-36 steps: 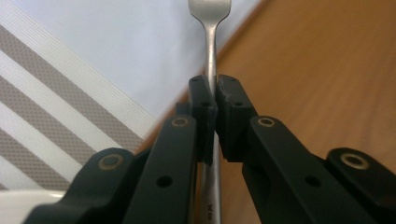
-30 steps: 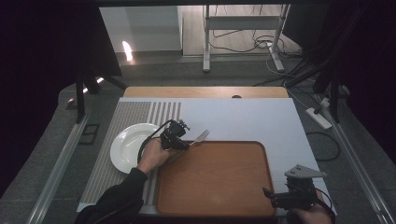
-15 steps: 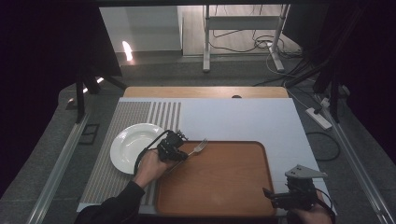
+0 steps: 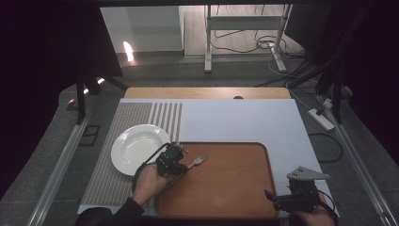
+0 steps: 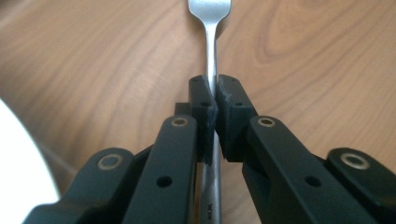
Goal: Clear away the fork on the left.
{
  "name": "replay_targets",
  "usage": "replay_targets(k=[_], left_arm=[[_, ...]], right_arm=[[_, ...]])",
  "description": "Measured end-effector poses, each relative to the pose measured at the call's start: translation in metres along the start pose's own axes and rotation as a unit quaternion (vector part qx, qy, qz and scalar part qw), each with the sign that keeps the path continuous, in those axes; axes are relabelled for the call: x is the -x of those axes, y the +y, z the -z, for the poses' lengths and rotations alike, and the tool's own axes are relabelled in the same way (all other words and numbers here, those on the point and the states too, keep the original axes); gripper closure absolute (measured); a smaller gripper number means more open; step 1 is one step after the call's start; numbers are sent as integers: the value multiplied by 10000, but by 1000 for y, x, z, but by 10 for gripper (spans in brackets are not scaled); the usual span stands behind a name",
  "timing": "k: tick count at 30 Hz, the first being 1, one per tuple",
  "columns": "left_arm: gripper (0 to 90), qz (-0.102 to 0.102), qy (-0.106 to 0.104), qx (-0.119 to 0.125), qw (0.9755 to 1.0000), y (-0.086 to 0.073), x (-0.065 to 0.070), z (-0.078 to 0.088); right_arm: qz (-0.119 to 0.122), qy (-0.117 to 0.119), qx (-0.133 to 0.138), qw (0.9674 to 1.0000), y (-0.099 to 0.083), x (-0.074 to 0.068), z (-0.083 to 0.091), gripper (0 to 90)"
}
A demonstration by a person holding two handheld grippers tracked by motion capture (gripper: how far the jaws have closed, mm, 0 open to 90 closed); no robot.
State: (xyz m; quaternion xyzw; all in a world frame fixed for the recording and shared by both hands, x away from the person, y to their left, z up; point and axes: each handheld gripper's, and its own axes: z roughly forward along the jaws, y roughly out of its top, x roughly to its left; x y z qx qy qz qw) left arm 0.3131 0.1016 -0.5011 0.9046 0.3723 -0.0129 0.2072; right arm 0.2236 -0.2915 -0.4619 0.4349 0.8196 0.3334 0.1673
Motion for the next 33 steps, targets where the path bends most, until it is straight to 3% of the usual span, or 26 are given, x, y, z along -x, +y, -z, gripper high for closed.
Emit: replay_targets(k=[9, 12, 15, 18, 20, 23, 33], left_arm=[[844, 27, -54, 14, 10000, -14, 7, -2], [743, -29, -17, 277, 9996, -14, 9, 4], [823, -186, -47, 457, 9988, -10, 11, 9], [892, -339, -143, 394, 9985, -4, 14, 4], [892, -366, -205, 334, 9986, -2, 14, 1], [892, -441, -109, 211, 9987, 3, 15, -12], [892, -267, 42, 221, 9994, 0, 4, -9]], right_arm=[[21, 3, -13, 10000, 0, 0, 0, 0], [2, 1, -4, 10000, 0, 0, 0, 0], [4, -3, -7, 10000, 0, 0, 0, 0], [25, -7, -34, 10000, 0, 0, 0, 0], [28, -7, -35, 10000, 0, 0, 0, 0], [27, -10, -25, 10000, 0, -1, 0, 0], [35, -7, -21, 10000, 0, 0, 0, 0]])
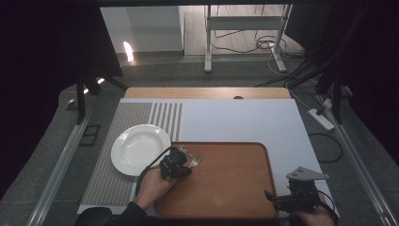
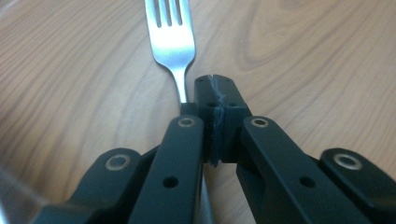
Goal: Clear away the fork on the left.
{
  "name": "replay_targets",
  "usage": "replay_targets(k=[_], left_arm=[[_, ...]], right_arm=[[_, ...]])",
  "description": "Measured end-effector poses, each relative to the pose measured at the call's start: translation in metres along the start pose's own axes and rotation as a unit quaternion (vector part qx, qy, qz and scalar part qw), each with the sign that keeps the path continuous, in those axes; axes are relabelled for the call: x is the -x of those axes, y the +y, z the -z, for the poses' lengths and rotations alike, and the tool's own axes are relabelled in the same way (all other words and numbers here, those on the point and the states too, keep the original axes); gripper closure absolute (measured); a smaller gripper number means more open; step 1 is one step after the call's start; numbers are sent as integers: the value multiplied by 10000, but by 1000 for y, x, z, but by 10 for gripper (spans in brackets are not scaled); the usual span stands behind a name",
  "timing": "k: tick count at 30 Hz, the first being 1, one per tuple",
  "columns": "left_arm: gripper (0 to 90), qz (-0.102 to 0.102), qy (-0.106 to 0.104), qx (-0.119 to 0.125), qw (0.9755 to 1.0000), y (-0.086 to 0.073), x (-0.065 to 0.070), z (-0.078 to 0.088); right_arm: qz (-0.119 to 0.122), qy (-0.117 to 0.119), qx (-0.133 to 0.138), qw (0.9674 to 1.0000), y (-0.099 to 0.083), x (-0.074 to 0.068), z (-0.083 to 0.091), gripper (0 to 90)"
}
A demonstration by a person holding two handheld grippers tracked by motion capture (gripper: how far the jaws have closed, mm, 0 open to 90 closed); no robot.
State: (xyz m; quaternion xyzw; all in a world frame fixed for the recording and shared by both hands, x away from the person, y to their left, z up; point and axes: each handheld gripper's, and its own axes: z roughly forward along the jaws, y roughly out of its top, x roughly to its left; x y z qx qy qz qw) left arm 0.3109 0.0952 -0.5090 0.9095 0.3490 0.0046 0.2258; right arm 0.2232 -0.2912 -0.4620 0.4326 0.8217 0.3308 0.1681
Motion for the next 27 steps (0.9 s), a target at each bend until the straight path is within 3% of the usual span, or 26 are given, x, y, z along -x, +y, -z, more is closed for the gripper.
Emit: replay_targets(k=[12, 27], left_arm=[[892, 291, 55, -53, 9995, -12, -20, 8], [878, 577, 54, -84, 9983, -22, -35, 15]], right_arm=[[-10, 1, 5, 10000, 0, 0, 0, 0], [-5, 11, 12, 10000, 0, 0, 0, 0]])
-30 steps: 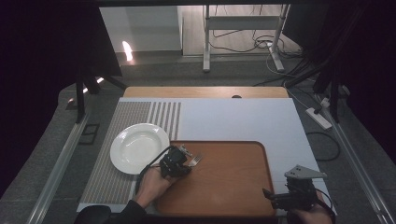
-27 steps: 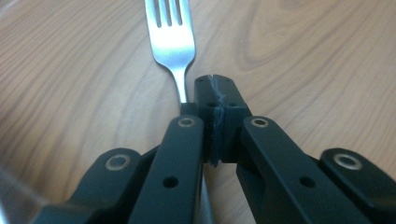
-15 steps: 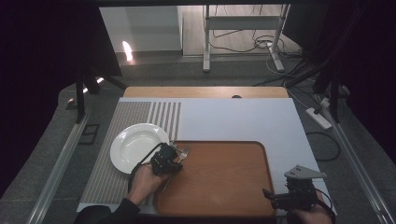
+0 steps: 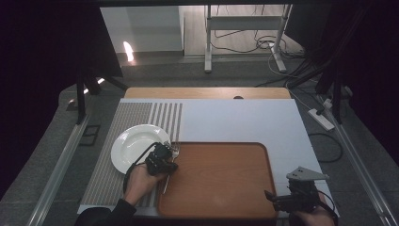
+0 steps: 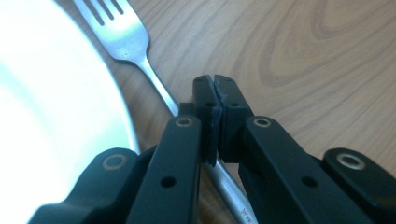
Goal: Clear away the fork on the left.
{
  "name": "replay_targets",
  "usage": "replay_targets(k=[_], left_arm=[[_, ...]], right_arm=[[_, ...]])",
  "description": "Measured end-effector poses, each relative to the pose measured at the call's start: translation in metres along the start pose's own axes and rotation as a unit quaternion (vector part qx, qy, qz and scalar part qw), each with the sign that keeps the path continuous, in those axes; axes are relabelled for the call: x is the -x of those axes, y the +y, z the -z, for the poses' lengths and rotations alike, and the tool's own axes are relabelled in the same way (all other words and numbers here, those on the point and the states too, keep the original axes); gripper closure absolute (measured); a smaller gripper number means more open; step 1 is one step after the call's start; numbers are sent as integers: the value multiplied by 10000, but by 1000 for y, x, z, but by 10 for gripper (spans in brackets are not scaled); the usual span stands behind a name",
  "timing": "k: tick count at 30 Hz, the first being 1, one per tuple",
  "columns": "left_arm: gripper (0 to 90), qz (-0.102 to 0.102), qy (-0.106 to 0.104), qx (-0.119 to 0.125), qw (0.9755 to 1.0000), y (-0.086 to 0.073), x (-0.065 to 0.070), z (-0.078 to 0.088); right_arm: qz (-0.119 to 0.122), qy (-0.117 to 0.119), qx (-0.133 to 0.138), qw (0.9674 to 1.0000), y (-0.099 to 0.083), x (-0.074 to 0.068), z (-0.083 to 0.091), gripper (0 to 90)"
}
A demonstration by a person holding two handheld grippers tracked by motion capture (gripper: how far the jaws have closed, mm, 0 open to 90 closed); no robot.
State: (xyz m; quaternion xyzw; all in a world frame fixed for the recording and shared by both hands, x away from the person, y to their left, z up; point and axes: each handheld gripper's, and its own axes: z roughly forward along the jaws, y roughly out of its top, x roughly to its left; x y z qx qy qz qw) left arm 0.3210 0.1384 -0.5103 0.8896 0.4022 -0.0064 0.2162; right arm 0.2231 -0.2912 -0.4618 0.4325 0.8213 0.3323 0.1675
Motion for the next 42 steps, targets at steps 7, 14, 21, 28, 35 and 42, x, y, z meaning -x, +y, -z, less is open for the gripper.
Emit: replay_targets(k=[7, 14, 21, 28, 35, 42], left_arm=[[864, 40, -17, -10, 10000, -2, -2, 1], [739, -41, -82, 227, 9997, -1, 1, 8], [532, -118, -95, 521, 9985, -1, 4, 14], [218, -185, 38, 843, 9963, -1, 3, 19], [58, -174, -9, 1046, 9944, -5, 1, 26], [0, -165, -25, 1266, 9918, -15, -1, 31]], right_arm=[[6, 6, 2, 10000, 0, 0, 0, 0], [8, 16, 0, 10000, 0, 0, 0, 0], [17, 26, 12, 10000, 1, 0, -1, 0], [11, 29, 2, 10000, 0, 0, 0, 0], [15, 32, 4, 10000, 1, 0, 0, 0], [-1, 35, 13, 10000, 0, 0, 0, 0]])
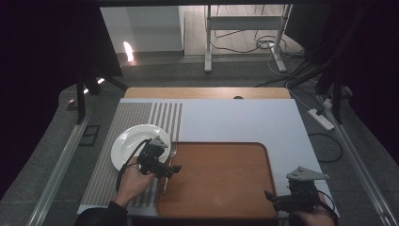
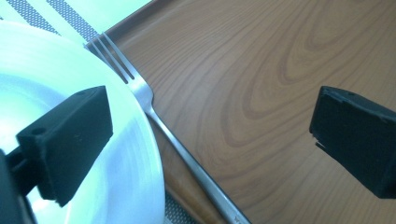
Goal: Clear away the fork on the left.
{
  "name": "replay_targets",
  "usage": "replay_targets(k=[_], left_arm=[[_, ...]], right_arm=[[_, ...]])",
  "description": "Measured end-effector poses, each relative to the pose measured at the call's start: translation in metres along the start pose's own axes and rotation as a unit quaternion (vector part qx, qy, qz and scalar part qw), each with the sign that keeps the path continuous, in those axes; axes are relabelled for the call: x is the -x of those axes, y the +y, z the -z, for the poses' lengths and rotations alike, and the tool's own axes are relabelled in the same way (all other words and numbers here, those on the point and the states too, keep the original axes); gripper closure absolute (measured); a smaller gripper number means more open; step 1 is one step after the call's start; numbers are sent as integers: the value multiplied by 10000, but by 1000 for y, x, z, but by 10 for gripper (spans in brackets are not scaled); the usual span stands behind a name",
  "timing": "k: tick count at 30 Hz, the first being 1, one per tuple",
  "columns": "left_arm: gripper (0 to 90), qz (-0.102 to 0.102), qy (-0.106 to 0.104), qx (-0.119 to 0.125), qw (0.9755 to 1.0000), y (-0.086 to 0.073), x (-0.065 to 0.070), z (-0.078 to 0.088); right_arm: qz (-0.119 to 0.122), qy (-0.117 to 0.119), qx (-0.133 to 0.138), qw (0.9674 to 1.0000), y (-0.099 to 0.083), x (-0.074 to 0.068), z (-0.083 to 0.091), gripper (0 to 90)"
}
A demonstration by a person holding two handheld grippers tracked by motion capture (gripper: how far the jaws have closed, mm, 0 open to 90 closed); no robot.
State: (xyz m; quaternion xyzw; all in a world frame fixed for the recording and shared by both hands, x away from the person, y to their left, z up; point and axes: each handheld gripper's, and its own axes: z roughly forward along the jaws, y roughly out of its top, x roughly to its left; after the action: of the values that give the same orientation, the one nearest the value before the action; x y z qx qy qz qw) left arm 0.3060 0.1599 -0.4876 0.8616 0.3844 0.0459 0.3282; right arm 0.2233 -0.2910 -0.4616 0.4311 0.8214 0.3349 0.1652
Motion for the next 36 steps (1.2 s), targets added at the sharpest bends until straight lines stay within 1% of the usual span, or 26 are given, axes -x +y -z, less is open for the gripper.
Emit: replay_targets(k=[4, 5, 6, 7, 11, 12, 14, 15, 16, 19, 20, 22, 25, 26, 30, 31, 32, 34, 36], left_arm=[[0, 69, -66, 140, 9999, -7, -3, 7], [0, 95, -85, 190, 9997, -11, -6, 11], [0, 95, -85, 190, 9997, -11, -6, 11], [0, 148, -100, 235, 9996, -15, -7, 14], [0, 218, -50, 241, 9995, -21, -9, 19], [0, 262, -44, 265, 9993, -23, -10, 21], [0, 274, -25, 276, 9992, -27, -10, 24], [0, 312, 5, 298, 9991, -31, -11, 28], [0, 312, 5, 298, 9991, -31, -11, 28], [0, 322, 50, 350, 9989, -40, -12, 36], [0, 322, 50, 350, 9989, -40, -12, 36], [0, 349, 94, 387, 9986, -48, -12, 40], [0, 353, 113, 398, 9985, -53, -12, 43], [0, 377, 152, 421, 9983, -57, -11, 46], [0, 425, 187, 438, 9980, -63, -11, 50], [0, 451, 220, 429, 9978, -67, -11, 52], [0, 451, 220, 429, 9978, -67, -11, 52], [0, 499, 267, 432, 9975, -73, -12, 56], [0, 517, 279, 443, 9973, -75, -12, 57]], right_arm=[[-5, -8, -7, 10000, 0, 0, 0, 0], [1, -4, -18, 10000, 0, 0, 0, 0], [-1, -10, -15, 10000, 0, 0, 0, 0], [-5, -9, -19, 10000, 0, 0, 0, 0], [-18, -7, -22, 10000, 0, 0, 0, 0], [-19, -8, -22, 10000, 0, 0, 0, 0], [-14, -11, -29, 10000, 0, 0, 0, 0], [-9, -14, -31, 10000, 0, 0, 0, 0], [-9, -14, -31, 10000, 0, 0, 0, 0], [-12, -15, -45, 10000, 0, 0, 0, 0], [-12, -15, -45, 10000, 0, 0, 0, 0], [-19, -24, -50, 10000, 0, 0, 0, 0], [-31, -18, -50, 10000, 0, 0, -1, 0], [-31, -19, -56, 10000, 0, 0, -1, 0], [-28, -22, -65, 10000, 0, 0, -1, 0], [-29, -24, -66, 10000, 0, 0, -1, 0], [-29, -24, -66, 10000, 0, 0, -1, 0], [-35, -26, -71, 10000, 0, 0, -1, 0], [-32, -27, -71, 10000, 0, 0, -1, 0]])
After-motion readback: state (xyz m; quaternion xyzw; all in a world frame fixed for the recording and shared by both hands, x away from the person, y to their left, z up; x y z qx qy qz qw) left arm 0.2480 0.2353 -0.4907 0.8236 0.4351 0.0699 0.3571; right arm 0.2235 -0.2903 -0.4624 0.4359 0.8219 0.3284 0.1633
